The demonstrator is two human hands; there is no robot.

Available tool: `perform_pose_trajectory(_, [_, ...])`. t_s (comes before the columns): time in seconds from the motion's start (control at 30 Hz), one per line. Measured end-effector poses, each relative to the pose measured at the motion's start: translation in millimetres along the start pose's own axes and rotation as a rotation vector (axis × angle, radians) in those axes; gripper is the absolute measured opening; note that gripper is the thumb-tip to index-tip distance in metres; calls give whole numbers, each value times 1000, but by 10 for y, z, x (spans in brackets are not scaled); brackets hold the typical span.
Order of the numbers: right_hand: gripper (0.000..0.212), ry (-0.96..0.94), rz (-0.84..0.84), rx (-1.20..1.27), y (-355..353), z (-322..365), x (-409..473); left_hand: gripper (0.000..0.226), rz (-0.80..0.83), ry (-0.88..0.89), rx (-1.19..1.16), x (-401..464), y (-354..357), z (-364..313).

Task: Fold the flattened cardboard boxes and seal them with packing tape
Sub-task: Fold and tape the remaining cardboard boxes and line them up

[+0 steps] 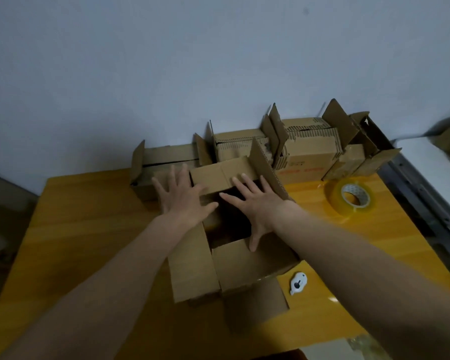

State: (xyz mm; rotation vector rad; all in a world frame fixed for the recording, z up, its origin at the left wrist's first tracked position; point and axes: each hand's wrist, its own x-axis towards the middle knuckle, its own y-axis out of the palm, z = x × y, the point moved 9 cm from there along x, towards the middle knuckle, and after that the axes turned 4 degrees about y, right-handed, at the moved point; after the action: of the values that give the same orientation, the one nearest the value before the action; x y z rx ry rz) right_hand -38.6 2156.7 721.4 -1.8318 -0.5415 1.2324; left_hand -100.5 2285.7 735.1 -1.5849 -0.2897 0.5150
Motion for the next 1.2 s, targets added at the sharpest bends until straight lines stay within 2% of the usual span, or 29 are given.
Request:
perform_pose_trajectory(0.1, [140,-5,73,-16,24,2,115,64,39,-5,6,-139,-132,28])
perform_pose_trajectory(0.13, [140,-11,82,-13,36,4,131,68,-7,-8,-92,-180,-203,40])
perform_pose_trajectory(0.17, [139,-15,85,-13,45,3,142,73,-92,-24,-291,-232,-291,75])
perform_pose_trajectory(0.2, [139,-19,86,-17,53,2,144,74,-201,-56,-608,-309,-378,137])
perform_pose_trajectory(0.27, [135,-27,74,-21,58,8,137,62,-410,-113,-1331,-482,-442,252])
perform_pose_trajectory(0.3, [132,-27,55,-16,49,9,128,56,-421,-147,-1510,-527,-380,243])
perform_pose_trajectory(0.33, [127,-28,27,-13,27,12,108,53,-375,-141,-1509,-546,-314,167])
perform_pose_trajectory(0.37, [120,-30,-16,-21,-43,24,50,51,-285,-85,-1353,-538,-233,42])
perform_pose_trajectory(0.43, [93,-49,-189,-2,-267,46,-100,51,-84,59,-894,-482,54,-239])
perform_pose_trajectory(0.47, [76,-76,-342,55,-440,47,-222,55,-5,96,-743,-463,208,-329])
perform_pose_trajectory(0.53, [49,-107,-735,244,-793,-78,-576,62,88,72,-621,-457,413,-388])
perform_pose_trajectory(0.57, [42,-50,-890,397,-879,-264,-750,64,103,55,-612,-458,467,-394])
perform_pose_trajectory(0.6, [39,50,-956,577,-853,-504,-853,64,110,39,-630,-470,504,-400])
perform_pose_trajectory(0.63, [39,170,-924,773,-734,-733,-862,64,114,22,-668,-485,516,-410])
perform_pose_trajectory(0.7, [44,349,-647,1123,-272,-951,-702,65,104,-25,-740,-512,523,-410])
perform_pose_trajectory(0.73, [52,378,-493,1213,-33,-917,-603,67,101,-52,-764,-520,531,-401])
perform_pose_trajectory(0.8, [69,358,-230,1288,333,-698,-479,70,129,-92,-809,-536,572,-400])
perform_pose_trajectory(0.87, [80,336,-80,1293,573,-474,-401,73,173,-126,-792,-548,639,-391])
perform_pose_trajectory(1.07, [95,312,-89,1208,654,-369,-293,87,234,-163,-672,-665,705,-325])
perform_pose_trajectory(1.13, [96,257,-78,1163,643,-368,-255,95,250,-131,-612,-846,680,-365])
perform_pose_trajectory(1.2, [95,170,-61,1112,609,-357,-229,108,300,-33,-424,-1116,647,-382])
